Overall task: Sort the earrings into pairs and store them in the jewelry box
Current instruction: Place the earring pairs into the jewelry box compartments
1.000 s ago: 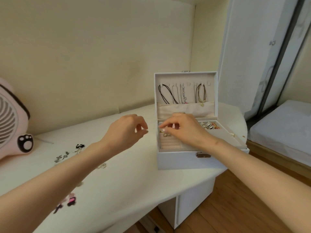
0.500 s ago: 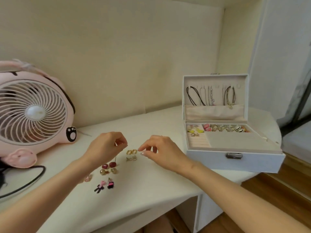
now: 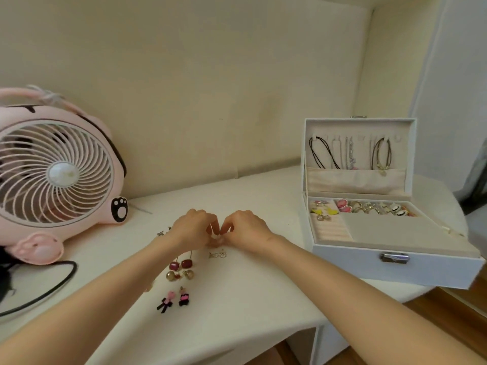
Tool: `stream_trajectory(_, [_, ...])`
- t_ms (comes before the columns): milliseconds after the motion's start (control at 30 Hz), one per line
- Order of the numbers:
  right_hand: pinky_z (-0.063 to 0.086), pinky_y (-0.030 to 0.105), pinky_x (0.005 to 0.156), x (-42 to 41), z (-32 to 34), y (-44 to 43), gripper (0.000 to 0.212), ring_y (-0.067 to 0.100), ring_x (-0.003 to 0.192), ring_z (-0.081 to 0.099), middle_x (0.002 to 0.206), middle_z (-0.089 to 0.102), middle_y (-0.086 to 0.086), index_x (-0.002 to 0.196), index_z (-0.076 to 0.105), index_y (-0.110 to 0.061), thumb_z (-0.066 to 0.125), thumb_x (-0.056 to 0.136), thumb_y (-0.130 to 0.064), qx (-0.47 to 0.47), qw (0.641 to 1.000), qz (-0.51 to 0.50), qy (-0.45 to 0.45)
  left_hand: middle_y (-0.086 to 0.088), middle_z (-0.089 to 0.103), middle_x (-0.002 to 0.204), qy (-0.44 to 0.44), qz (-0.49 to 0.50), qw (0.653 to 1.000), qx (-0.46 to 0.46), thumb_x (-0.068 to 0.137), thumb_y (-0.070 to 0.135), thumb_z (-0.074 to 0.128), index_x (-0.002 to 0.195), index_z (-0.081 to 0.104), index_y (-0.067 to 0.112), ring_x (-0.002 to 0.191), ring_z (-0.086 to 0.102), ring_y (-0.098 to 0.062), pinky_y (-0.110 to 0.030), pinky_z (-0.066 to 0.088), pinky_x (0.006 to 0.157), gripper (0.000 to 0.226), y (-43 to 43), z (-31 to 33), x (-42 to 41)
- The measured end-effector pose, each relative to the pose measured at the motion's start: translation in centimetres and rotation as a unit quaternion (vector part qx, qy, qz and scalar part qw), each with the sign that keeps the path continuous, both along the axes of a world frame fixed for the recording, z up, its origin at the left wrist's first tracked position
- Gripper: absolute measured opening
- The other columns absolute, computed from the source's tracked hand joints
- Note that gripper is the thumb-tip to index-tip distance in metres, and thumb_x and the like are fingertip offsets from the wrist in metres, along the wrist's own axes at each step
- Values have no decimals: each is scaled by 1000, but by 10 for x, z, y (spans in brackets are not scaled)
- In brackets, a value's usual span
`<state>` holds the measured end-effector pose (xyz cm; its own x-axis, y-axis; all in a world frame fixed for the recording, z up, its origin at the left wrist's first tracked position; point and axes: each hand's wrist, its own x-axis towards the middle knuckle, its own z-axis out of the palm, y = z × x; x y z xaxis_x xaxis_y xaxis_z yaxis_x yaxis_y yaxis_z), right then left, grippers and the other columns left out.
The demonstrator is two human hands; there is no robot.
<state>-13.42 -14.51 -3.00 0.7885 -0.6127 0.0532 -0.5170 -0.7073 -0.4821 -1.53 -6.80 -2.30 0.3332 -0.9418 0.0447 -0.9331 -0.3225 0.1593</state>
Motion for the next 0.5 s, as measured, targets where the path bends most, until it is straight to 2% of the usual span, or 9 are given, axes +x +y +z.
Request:
stream_trajectory(67, [46, 29, 79, 3, -1, 0, 28, 21, 100, 60, 105, 67, 3, 98, 69, -17, 74, 76, -34, -4, 1000, -2, 9, 3, 63, 105, 6, 11, 1000, 17, 81, 25, 67, 100, 63, 18, 99, 54, -16, -26, 40, 74, 20, -5, -1, 2])
stream_trajectory(167, [41, 27, 72, 10, -5, -2, 20, 23, 100, 60, 105, 66, 4, 93, 67, -18, 75, 75, -21, -7, 1000, 0, 12, 1, 63, 105, 18, 28, 999, 38, 80, 21, 68, 95, 62, 16, 102, 56, -19, -26, 40, 75, 17, -9, -1, 2])
stream_trajectory(267, [46, 31, 75, 13, -5, -2, 15, 26, 99, 60, 104, 66, 9, 76, 60, -17, 72, 75, -9, -7, 1000, 5, -11, 3, 58, 90, 25, 28, 999, 28, 77, 19, 71, 80, 54, 19, 89, 55, -19, -24, 37, 69, 18, -10, -3, 4])
stream_trajectory(367, [52, 35, 76, 7, 0, 5, 31, 27, 93, 62, 95, 69, 15, 57, 49, -18, 58, 78, 4, -5, 998, 21, -51, 8, 51, 73, 37, 14, 999, -3, 74, 17, 74, 66, 43, 25, 77, 50, -17, -22, 34, 57, 33, -5, -2, 2])
stream_trajectory(433, [53, 35, 72, -3, 8, 10, 32, 26, 85, 61, 84, 67, 12, 55, 47, -16, 54, 76, 6, -11, 996, 25, -90, 9, 53, 68, 52, -2, 998, -47, 75, 15, 73, 66, 44, 26, 70, 52, -14, -18, 34, 54, 32, 1, 4, -5])
stream_trajectory(500, [53, 34, 66, -19, 22, 12, 32, 23, 76, 59, 70, 58, 1, 55, 45, -17, 56, 74, 6, -16, 989, 16, -143, 10, 58, 66, 70, -25, 992, -103, 79, 13, 70, 70, 50, 25, 59, 56, -6, -12, 35, 49, 25, 7, 15, -19])
